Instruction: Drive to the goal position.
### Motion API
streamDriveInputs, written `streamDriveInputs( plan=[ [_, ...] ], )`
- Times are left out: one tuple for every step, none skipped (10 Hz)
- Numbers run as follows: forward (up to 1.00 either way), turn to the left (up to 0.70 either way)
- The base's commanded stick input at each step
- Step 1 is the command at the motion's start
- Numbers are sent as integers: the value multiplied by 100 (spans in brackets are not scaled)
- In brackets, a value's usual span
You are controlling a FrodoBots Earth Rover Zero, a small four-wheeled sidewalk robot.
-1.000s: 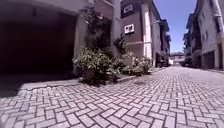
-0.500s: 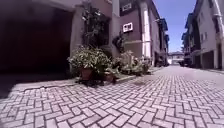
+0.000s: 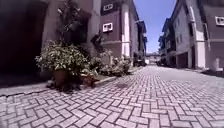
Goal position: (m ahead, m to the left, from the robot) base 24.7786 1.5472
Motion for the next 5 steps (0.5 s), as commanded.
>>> streamDriveInputs(
  plan=[
    [70, -35],
    [70, -35],
    [70, -35],
    [70, -35],
    [70, -35]
  ],
)
